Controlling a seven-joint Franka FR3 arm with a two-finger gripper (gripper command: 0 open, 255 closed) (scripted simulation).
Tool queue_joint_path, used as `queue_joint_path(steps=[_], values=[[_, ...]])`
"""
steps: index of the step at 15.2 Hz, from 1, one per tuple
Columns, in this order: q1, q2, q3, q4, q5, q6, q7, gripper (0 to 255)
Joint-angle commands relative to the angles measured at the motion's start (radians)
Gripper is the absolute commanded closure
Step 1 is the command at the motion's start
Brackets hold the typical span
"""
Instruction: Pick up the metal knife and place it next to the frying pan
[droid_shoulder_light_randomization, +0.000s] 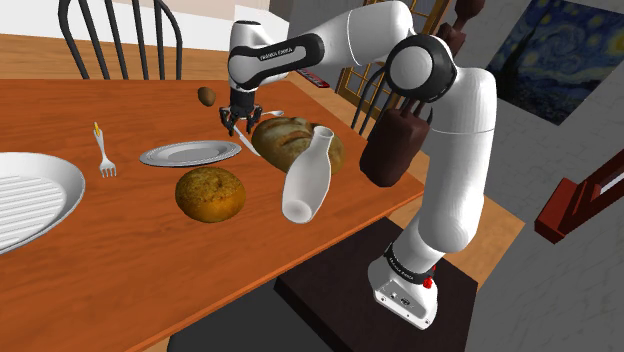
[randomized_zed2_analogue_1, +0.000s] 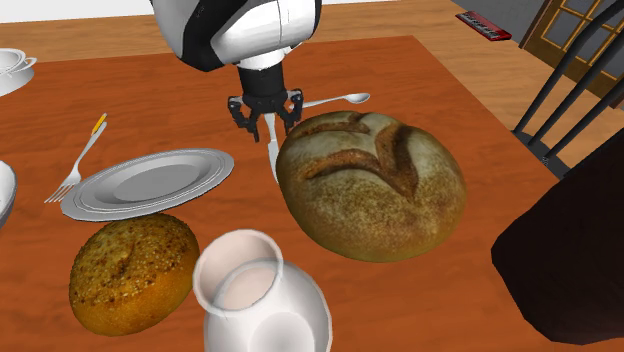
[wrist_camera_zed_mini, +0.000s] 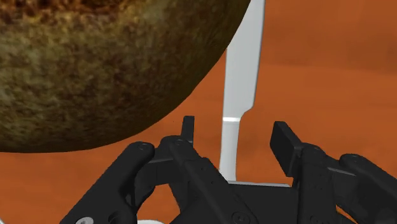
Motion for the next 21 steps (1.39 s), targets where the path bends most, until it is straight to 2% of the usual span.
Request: queue_joint_path(steps=[1,9,21], values=[[0.0,0.0,0.0,-0.001,0.0,0.002,0.0,255],[0.0,0.001,0.0,0.0,0.0,0.001,0.0,255],[-0.001,-0.056,0.004,0.078,0.01,-0.134,-0.008,255]])
